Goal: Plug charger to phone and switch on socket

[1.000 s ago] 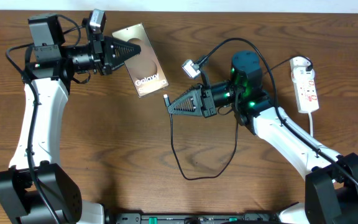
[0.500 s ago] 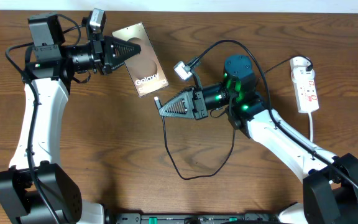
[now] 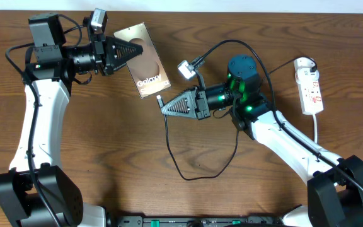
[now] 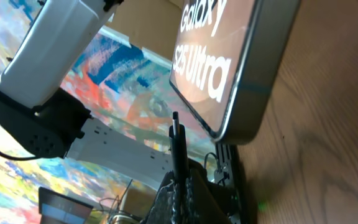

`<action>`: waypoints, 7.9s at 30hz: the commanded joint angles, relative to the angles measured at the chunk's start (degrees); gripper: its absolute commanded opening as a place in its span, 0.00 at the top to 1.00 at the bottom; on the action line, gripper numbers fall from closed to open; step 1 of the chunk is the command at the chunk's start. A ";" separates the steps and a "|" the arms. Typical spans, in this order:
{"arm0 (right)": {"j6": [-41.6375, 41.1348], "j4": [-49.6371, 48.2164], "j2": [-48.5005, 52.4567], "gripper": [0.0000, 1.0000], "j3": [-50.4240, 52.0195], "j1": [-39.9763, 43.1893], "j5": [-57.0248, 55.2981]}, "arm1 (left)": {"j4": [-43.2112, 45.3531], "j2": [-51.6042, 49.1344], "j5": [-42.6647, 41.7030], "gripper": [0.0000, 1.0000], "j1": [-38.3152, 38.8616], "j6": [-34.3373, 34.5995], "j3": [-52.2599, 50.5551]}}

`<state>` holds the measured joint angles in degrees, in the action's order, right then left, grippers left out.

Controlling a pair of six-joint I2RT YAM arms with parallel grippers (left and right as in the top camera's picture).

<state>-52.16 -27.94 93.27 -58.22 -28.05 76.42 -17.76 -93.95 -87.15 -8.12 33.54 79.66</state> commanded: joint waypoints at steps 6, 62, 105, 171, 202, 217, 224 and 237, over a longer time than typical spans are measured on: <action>-0.87 -0.81 2.75 0.99 0.02 0.66 0.00 | 0.35 1.16 -3.02 0.93 0.59 -3.52 1.20; -4.61 -6.05 2.75 0.99 0.04 0.31 0.20 | 2.01 1.16 -2.99 0.93 0.50 -2.86 1.20; -14.05 -14.14 2.75 0.99 0.04 1.07 -7.65 | 2.03 1.16 -2.99 0.93 0.50 -3.32 1.20; 30.93 51.06 2.29 0.83 -2.71 9.27 -33.55 | -3.93 -0.39 12.17 0.93 0.92 -14.14 -8.31; 37.68 75.34 -0.37 0.71 -12.37 9.20 -50.64 | -17.11 -17.31 37.03 0.93 8.85 -28.83 -8.28; 37.68 75.60 -0.37 0.71 -12.33 9.20 -50.64 | -18.05 -22.47 37.35 0.92 8.85 -28.79 -8.31; 37.68 75.71 -0.37 0.71 -12.33 9.20 -50.66 | -18.64 -22.47 43.36 0.83 8.85 -28.59 -8.31; 37.70 75.97 -0.37 0.67 -12.33 8.48 -52.15 | -19.98 -22.47 55.84 0.69 8.85 -28.55 -8.31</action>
<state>-15.42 47.90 93.86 -69.69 -19.03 24.95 -37.26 -115.87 -39.29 0.78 5.76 70.91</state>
